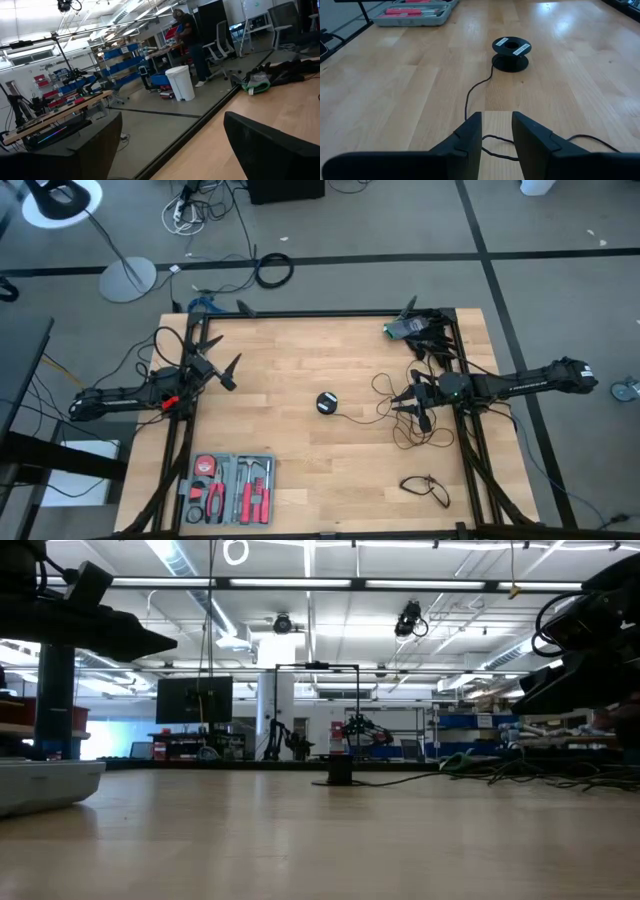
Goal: Coil cords
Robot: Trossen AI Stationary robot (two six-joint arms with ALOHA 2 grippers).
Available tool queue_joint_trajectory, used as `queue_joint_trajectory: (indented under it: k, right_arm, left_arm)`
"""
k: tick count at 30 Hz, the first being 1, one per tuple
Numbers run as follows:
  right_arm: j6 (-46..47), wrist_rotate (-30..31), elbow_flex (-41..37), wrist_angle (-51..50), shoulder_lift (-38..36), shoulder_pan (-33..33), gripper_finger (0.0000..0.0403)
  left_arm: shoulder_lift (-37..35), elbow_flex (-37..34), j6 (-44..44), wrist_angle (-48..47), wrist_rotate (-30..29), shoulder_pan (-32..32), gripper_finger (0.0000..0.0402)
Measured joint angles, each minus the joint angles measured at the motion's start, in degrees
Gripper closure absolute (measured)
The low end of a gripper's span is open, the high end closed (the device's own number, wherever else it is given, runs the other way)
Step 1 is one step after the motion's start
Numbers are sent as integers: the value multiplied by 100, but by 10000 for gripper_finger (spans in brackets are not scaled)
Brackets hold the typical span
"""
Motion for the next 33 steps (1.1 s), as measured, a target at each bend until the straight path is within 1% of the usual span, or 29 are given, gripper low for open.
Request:
queue_joint_trajectory:
  k: [15, 17, 21, 23, 28, 31, 33]
  right_arm:
    - [7, 1, 0, 0, 0, -1, 295]
    - [278, -1, 0, 9, 2, 10, 295]
    - [1521, -1, 0, 150, 2, 17, 295]
    - [1933, -1, 0, 257, 2, 17, 295]
    - [2412, -1, 0, 617, 2, 17, 295]
    - [2453, 14, 0, 873, 0, 14, 295]
    - [2466, 153, 0, 1050, 2, 11, 295]
  left_arm:
    - [0, 0, -1, 0, 0, 0, 46]
    - [0, -1, -1, 0, -1, 0, 46]
    - [-2, -1, -1, 0, -1, 0, 46]
    - [-2, 0, -1, 0, 0, 0, 46]
    - [0, 0, -1, 0, 0, -1, 46]
    - [0, -2, -1, 0, 0, -2, 46]
    - [0, 0, -1, 0, 0, -2, 46]
